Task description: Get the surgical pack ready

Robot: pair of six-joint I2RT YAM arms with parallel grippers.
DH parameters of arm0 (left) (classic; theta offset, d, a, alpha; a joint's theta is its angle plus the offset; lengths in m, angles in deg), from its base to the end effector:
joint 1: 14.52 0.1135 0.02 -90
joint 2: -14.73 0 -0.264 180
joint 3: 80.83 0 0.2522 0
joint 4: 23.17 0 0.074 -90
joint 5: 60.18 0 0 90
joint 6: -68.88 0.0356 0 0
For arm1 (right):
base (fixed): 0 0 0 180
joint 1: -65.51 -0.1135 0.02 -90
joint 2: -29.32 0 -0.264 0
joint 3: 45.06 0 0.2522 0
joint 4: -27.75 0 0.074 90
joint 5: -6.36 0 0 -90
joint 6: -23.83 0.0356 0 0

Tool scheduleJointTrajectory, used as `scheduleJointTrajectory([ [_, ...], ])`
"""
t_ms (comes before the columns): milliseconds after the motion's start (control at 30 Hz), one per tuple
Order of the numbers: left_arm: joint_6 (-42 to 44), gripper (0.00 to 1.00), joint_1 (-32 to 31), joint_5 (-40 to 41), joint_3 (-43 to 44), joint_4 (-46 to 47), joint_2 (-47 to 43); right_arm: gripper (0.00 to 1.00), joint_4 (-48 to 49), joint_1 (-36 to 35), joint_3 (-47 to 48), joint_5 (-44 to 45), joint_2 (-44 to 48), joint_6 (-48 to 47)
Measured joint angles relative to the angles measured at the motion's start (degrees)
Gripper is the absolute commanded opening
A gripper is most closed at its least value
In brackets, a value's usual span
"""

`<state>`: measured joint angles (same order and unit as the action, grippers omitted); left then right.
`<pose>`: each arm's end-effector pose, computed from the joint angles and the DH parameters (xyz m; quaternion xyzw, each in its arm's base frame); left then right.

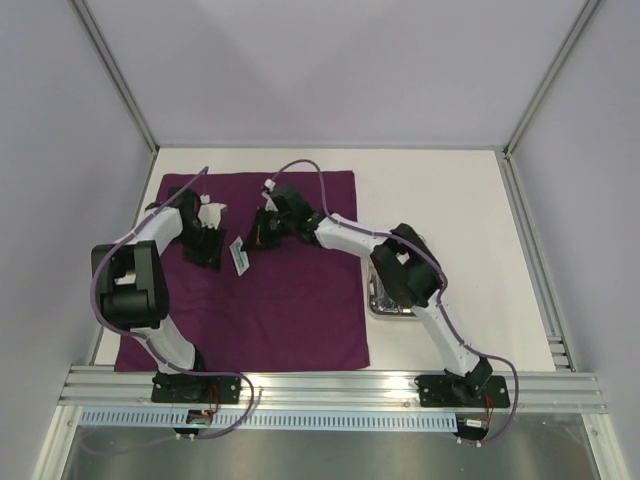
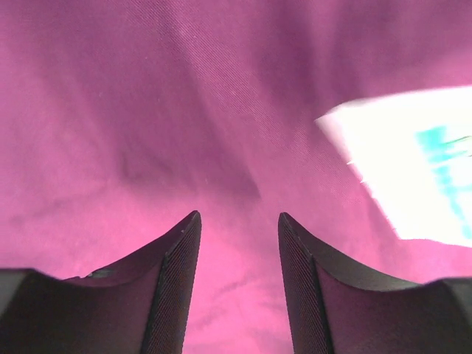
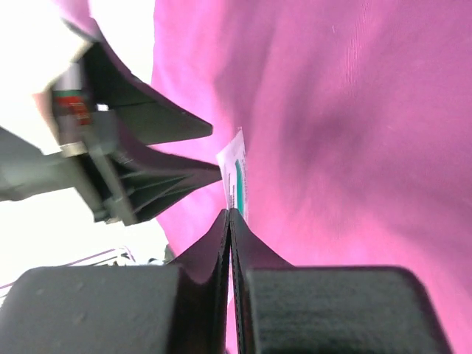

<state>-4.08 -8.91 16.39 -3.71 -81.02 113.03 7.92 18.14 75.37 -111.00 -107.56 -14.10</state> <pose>0.3132 0.0225 0.1770 0.1096 0.9826 -0.0955 0.1159 0.3535 0.4082 0.1600 -0.0712 0.8705 0.4713 0.1229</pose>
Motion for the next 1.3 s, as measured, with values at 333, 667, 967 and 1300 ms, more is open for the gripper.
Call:
scheduleJointTrajectory([
  [333,1.5,0.56,0.0,-0.9,-0.8,-1.9,-6.4,0.0,3.4,10.1,-25.4,-0.1,27.7,-4.9],
  [667,2.4,0.56,0.0,-1.9,-1.8,-3.1,-6.5,0.01,-4.7,36.4,-59.1,1.1,59.2,-13.5],
  [967,2.6,0.56,0.0,-2.6,-1.8,-3.5,-6.5,0.0,-6.8,51.2,-67.3,-2.0,56.0,-19.2],
  [1300,2.8,0.56,0.0,-2.6,-1.8,-4.0,-6.6,0.16,-8.3,51.0,-65.0,-2.8,53.4,-22.5],
])
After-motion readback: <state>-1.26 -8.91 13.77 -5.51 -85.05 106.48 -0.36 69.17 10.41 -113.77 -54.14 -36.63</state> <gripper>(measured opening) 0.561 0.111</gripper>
